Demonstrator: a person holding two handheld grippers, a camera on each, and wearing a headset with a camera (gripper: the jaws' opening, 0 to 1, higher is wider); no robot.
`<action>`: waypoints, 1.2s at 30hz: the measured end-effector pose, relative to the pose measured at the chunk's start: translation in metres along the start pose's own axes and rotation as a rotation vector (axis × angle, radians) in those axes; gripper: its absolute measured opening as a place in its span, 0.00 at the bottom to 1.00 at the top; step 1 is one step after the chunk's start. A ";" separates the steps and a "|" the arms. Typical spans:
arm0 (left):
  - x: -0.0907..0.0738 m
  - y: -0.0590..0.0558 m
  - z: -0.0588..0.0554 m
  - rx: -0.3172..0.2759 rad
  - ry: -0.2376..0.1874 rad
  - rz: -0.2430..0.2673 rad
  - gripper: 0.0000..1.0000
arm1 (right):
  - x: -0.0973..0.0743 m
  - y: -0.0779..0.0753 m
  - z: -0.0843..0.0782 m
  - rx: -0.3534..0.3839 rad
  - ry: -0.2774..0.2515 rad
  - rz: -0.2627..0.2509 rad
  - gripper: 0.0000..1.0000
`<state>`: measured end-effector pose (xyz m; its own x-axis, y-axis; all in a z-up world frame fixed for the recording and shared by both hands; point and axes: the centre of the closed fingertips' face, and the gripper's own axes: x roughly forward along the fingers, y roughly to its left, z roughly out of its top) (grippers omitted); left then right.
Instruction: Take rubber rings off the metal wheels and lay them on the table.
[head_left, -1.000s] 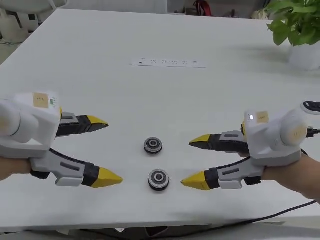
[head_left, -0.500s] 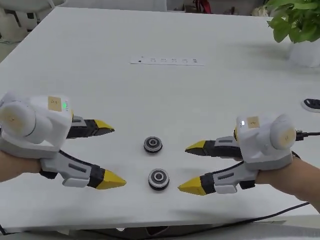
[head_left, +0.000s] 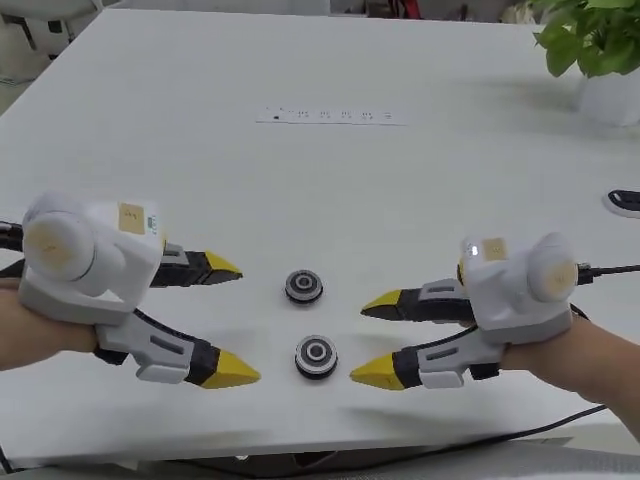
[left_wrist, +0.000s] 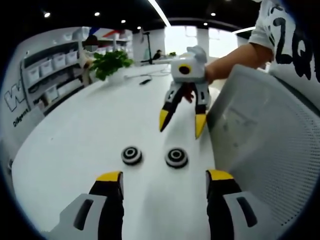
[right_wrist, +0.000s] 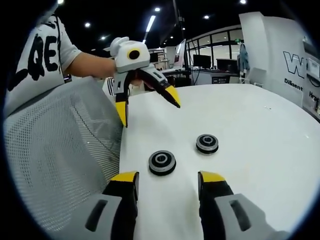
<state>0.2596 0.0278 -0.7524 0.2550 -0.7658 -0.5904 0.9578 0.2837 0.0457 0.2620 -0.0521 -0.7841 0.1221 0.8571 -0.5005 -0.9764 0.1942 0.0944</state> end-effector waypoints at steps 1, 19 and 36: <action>0.001 -0.001 0.001 0.000 -0.001 -0.006 0.67 | 0.001 0.000 0.000 0.003 0.001 0.004 0.45; 0.015 -0.009 0.000 0.005 0.011 -0.054 0.58 | 0.007 0.002 -0.001 0.001 0.002 0.023 0.39; 0.025 -0.014 -0.003 0.018 0.033 -0.079 0.51 | 0.011 0.004 -0.002 -0.004 0.021 0.046 0.36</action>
<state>0.2523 0.0063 -0.7704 0.1740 -0.7660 -0.6188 0.9771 0.2124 0.0118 0.2595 -0.0427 -0.7910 0.0736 0.8547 -0.5139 -0.9816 0.1532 0.1143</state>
